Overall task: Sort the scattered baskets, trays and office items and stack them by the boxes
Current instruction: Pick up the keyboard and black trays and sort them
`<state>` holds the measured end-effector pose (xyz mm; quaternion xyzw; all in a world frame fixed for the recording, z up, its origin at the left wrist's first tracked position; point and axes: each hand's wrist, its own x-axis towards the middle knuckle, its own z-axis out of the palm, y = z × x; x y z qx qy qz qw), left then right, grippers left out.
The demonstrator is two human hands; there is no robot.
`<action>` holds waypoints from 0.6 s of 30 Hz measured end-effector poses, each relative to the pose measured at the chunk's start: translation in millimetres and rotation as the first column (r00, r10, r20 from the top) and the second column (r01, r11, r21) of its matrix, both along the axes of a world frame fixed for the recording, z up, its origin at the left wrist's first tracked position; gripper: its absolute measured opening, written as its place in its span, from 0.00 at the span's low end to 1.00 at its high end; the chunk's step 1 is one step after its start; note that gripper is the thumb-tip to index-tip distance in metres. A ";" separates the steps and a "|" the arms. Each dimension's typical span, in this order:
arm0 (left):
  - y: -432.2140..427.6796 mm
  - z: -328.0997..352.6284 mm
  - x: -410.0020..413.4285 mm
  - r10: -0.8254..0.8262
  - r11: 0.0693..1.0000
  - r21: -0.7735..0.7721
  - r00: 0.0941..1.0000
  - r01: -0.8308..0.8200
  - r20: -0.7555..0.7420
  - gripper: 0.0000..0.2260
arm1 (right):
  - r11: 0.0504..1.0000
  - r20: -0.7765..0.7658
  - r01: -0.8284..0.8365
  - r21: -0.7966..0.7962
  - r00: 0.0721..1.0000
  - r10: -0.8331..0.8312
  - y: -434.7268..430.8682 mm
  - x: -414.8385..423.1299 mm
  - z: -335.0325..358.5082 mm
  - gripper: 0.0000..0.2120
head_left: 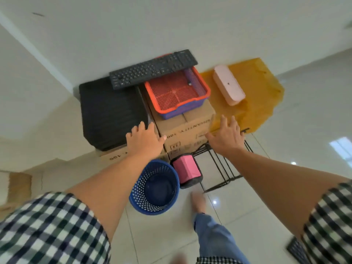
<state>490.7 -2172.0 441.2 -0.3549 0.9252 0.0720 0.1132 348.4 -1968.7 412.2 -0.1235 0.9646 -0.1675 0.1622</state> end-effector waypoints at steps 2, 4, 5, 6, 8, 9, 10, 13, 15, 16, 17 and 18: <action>28.2 3.6 24.7 -0.049 0.999 0.002 0.999 0.049 0.001 0.31 | 0.997 0.018 0.065 0.032 0.998 -0.065 41.2 38.7 6.3 0.42; 55.9 7.0 46.7 -0.093 0.996 -0.005 0.996 0.093 -0.014 0.31 | 0.990 0.037 0.128 0.062 0.991 -0.130 78.9 75.2 10.2 0.42; 69.9 8.7 54.0 -0.122 0.993 0.001 0.992 0.122 -0.011 0.32 | 0.984 0.047 0.162 0.069 0.985 -0.165 96.2 91.8 12.1 0.42; 84.2 9.9 59.1 -0.151 0.988 0.013 0.989 0.151 0.001 0.32 | 0.978 0.056 0.193 0.072 0.979 -0.197 113.1 107.3 13.8 0.42; 113.0 12.5 63.5 -0.208 0.978 0.026 0.978 0.207 0.024 0.33 | 0.965 0.066 0.252 0.070 0.964 -0.257 144.9 133.9 16.8 0.42; 129.1 14.9 63.0 -0.240 0.971 0.033 0.970 0.239 0.031 0.34 | 0.957 0.072 0.285 0.062 0.955 -0.289 161.2 145.2 18.1 0.42; 146.8 18.3 60.8 -0.275 0.961 0.045 0.961 0.273 0.033 0.34 | 0.947 0.078 0.317 0.049 0.944 -0.320 178.1 155.3 19.1 0.42; 206.2 29.0 49.0 -0.401 0.915 0.061 0.915 0.398 0.042 0.34 | 0.911 0.086 0.412 0.025 0.907 -0.412 232.1 177.7 20.3 0.41; 250.2 35.4 37.4 -0.485 0.874 0.066 0.872 0.482 0.065 0.34 | 0.873 0.092 0.487 0.018 0.869 -0.487 271.0 185.2 19.9 0.41; 273.1 37.6 30.9 -0.524 0.851 0.073 0.849 0.519 0.073 0.34 | 0.853 0.095 0.521 0.015 0.849 -0.520 291.5 187.4 19.8 0.41; 297.4 39.2 24.7 -0.562 0.827 0.081 0.824 0.556 0.078 0.33 | 0.832 0.097 0.554 0.013 0.828 -0.553 313.2 189.5 19.6 0.41; 323.3 39.9 18.7 -0.599 0.801 0.083 0.797 0.593 0.076 0.33 | 0.810 0.094 0.587 0.011 0.805 -0.585 336.7 191.5 18.9 0.41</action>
